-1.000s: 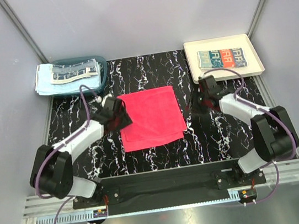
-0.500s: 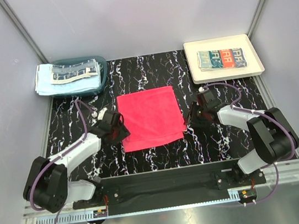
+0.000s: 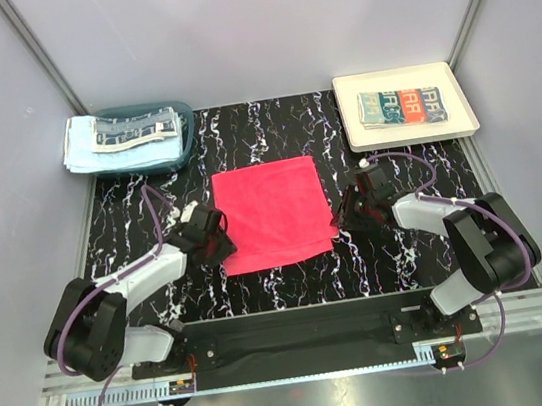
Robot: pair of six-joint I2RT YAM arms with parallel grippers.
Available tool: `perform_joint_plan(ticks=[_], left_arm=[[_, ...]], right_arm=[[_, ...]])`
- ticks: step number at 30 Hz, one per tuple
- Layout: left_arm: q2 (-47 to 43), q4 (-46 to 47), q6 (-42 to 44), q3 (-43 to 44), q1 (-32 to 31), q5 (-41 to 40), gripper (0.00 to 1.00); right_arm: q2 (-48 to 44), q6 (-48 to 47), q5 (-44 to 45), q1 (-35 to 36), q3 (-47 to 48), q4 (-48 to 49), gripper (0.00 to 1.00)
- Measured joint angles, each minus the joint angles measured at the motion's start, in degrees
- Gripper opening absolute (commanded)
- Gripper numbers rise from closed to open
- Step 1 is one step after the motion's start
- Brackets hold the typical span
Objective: Fold and stack the towels
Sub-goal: Fold the towel
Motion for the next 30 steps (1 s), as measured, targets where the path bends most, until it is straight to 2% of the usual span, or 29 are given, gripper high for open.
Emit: perform_joint_plan(ticks=[5, 13, 17, 18, 22, 26, 30], left_arm=[[0.11, 0.35, -0.28, -0.17, -0.33, 0.09, 0.34], [0.76, 1.86, -0.55, -0.37, -0.37, 0.72, 0.13], [0.76, 2.14, -0.37, -0.37, -0.44, 1.01, 0.01], [0.76, 2.14, -0.33, -0.37, -0.44, 1.05, 0.00], [0.72, 2.12, -0.11, -0.37, -0.48, 1.11, 0.00], [-0.04, 1.31, 0.50, -0.26, -0.46, 1.07, 0.00], [-2.14, -2.14, 1.97, 2.78, 0.37, 0.68, 0.00]], right_arm=[[0.00, 0.55, 0.00, 0.44, -0.31, 0.59, 0.39], [0.00, 0.94, 0.02, 1.22, -0.68, 1.29, 0.37], [0.00, 1.16, 0.02, 1.51, -0.87, 1.38, 0.27], [0.02, 1.20, 0.02, 1.57, -0.98, 1.33, 0.20], [0.61, 1.36, -0.02, 1.70, -1.01, 1.33, 0.07], [0.61, 1.18, 0.07, 1.75, -0.35, -0.33, 0.00], [0.52, 0.24, 0.74, 1.79, 3.78, -5.95, 0.00]])
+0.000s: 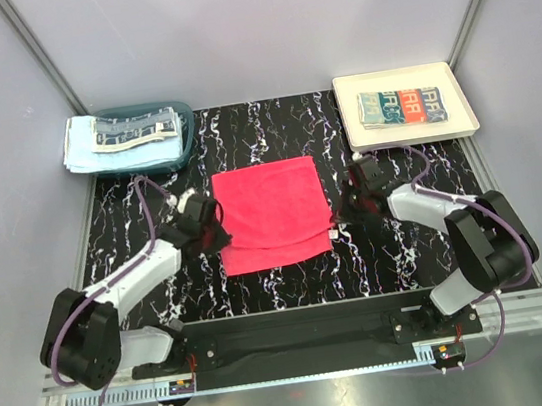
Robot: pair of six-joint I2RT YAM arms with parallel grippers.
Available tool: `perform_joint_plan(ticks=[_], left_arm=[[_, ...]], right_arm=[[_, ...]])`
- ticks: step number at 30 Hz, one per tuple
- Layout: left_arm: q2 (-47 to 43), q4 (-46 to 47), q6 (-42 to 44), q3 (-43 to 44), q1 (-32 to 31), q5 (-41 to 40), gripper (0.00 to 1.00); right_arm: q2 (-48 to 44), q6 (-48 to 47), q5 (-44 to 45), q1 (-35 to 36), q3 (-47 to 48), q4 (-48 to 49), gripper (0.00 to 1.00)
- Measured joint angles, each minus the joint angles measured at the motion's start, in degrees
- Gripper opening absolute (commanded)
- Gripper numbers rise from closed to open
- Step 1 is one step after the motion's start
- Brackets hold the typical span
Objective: Fold and stack the towels
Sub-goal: Fold the towel
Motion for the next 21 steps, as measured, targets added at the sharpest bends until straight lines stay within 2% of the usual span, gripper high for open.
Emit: perform_joint_plan(ticks=[4, 8, 11, 16, 21], left_arm=[[-0.96, -1.68, 1.90, 6.91, 4.96, 0.76, 0.00], [1.92, -3.61, 4.52, 18.75, 11.76, 1.92, 0.00], [8.15, -2.49, 7.13, 30.36, 15.12, 2.82, 0.00], [24.50, -3.96, 11.30, 53.92, 18.10, 4.72, 0.00], [36.89, -5.88, 14.03, 68.96, 19.91, 6.16, 0.00]], right_arm=[[0.24, -1.68, 1.11, 0.00, 11.02, -6.86, 0.00], [5.88, -4.22, 1.42, -0.33, 29.44, -11.13, 0.00], [13.97, -6.21, 1.25, -1.22, 44.81, -12.37, 0.00], [29.29, -8.24, -0.26, -4.00, 67.45, -16.74, 0.00], [42.47, -9.42, -1.81, -6.62, 85.20, -21.64, 0.00]])
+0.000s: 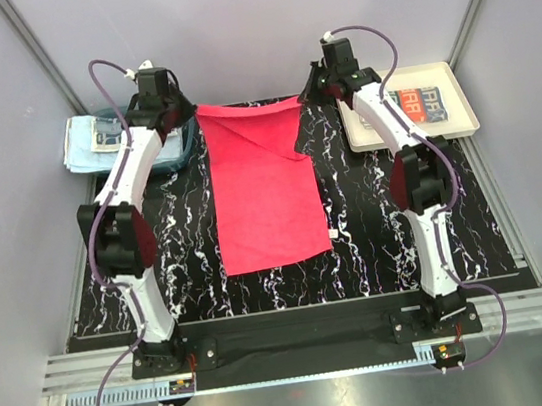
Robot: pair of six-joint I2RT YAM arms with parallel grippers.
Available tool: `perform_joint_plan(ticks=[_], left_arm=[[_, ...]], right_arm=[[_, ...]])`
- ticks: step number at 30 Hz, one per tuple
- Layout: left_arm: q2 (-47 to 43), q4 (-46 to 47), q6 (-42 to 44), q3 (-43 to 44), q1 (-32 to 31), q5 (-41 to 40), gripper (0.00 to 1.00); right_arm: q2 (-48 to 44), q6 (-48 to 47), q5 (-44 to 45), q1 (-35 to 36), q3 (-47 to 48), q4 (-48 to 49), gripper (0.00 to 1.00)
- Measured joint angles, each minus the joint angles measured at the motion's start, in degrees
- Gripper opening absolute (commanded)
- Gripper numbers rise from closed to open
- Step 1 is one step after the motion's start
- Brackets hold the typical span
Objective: Fold and stack the towels
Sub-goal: Fold the towel
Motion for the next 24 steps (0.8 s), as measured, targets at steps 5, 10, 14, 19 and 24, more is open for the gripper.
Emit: perform_joint_plan(ticks=[5, 10, 14, 19, 24], left_arm=[[4.79, -1.44, 1.01, 3.80, 2.23, 2.80, 0.00], [5.86, -1.49, 1.44, 4.61, 3.63, 4.94, 0.00], [5.18, -0.26, 1.60, 2.62, 3.63, 5.81, 0.00], [1.44, 0.17, 1.55, -5.11, 3.45, 6.78, 0.00], [-3.17, 0.74, 1.46, -11.67, 3.45, 7.69, 0.00]], right_arm=[[5.11, -0.52, -0.68, -1.51, 6.75, -2.56, 0.00], [5.27, -0.50, -2.56, -1.84, 7.85, -1.81, 0.00], [2.75, -0.44, -3.02, -1.86, 1.36, 0.90, 0.00], [-1.86, -0.42, -3.06, -1.90, -6.86, 1.64, 0.00], [-9.88, 0.00, -4.33, -1.90, -14.97, 3.39, 0.00]])
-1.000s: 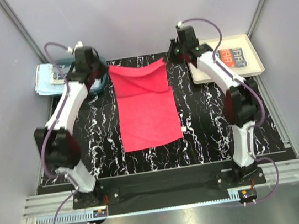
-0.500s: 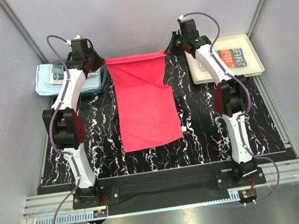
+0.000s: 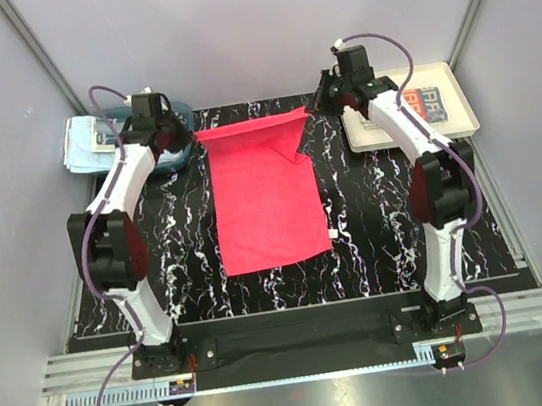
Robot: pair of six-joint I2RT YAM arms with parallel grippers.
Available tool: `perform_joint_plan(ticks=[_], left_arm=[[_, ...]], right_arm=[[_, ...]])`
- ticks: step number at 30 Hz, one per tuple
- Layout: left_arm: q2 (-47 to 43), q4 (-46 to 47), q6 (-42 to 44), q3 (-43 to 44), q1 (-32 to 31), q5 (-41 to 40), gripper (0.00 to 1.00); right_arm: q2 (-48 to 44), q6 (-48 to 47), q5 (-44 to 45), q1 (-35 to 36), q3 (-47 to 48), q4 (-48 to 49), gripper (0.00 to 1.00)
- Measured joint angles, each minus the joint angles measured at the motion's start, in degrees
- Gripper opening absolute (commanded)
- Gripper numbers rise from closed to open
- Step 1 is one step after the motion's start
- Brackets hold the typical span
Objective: Fold and stack the towels
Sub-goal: Fold the towel
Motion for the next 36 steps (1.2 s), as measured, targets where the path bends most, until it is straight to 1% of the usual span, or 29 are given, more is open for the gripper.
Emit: perform_joint_plan(ticks=[8, 18, 22, 28, 36], left_arm=[[-9.77, 1.25, -0.46, -11.74, -0.17, 1.88, 0.00], [-19.74, 1.46, -0.57, -24.68, -0.33, 2.75, 0.00], [-23.21, 1.42, -0.57, -28.72, -1.03, 2.75, 0.00], [-27.58, 1.27, -0.52, -32.70, -1.86, 2.75, 0.00], [-33.29, 1.27, -0.31, -38.27, -3.06, 2.75, 0.00]], right_arm=[[-13.70, 0.83, -1.09, 0.52, -15.37, 3.17, 0.00], [-22.23, 1.36, -1.05, 2.84, -31.19, 3.52, 0.00], [-25.38, 1.53, -0.55, 3.87, -34.51, 3.26, 0.00], [-29.94, 1.79, 0.85, 5.11, -36.94, 3.15, 0.00], [-33.51, 2.82, 2.05, 7.37, -44.89, 3.39, 0.00]])
